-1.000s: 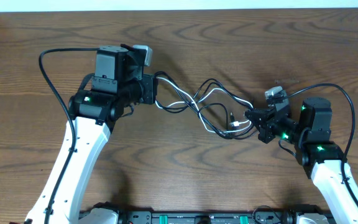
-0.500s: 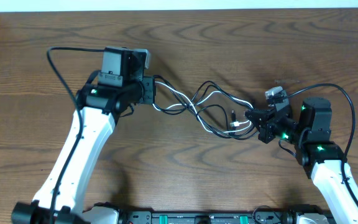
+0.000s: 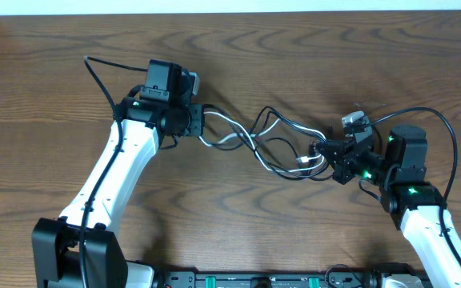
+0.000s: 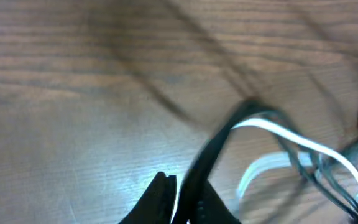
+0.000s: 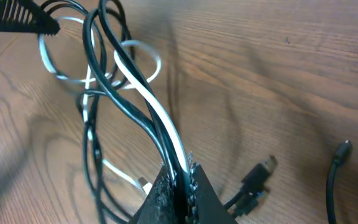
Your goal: Untangle cables
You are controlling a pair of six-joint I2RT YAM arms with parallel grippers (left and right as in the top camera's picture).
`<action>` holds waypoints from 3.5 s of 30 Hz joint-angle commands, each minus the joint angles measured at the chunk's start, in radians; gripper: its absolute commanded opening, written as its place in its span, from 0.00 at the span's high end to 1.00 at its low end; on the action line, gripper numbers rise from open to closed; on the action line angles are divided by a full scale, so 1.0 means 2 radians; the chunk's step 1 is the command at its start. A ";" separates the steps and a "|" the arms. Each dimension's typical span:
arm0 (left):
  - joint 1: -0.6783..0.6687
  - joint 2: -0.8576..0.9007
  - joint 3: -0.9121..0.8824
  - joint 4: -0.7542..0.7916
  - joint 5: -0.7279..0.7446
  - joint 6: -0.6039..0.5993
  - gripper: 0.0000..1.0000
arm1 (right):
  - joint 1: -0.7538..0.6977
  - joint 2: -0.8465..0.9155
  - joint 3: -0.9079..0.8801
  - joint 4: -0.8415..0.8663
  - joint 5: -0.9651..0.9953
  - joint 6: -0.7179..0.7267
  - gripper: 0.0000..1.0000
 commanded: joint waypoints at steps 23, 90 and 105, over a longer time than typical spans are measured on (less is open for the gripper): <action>0.005 0.009 -0.010 -0.017 -0.014 0.000 0.55 | -0.005 0.001 0.002 0.000 0.010 0.004 0.98; 0.005 0.009 -0.033 -0.019 -0.014 0.000 0.02 | -0.005 0.001 0.002 -0.021 0.020 0.004 0.01; 0.005 0.009 -0.033 -0.019 -0.014 0.000 0.02 | -0.005 0.001 0.002 -0.032 0.038 0.004 0.01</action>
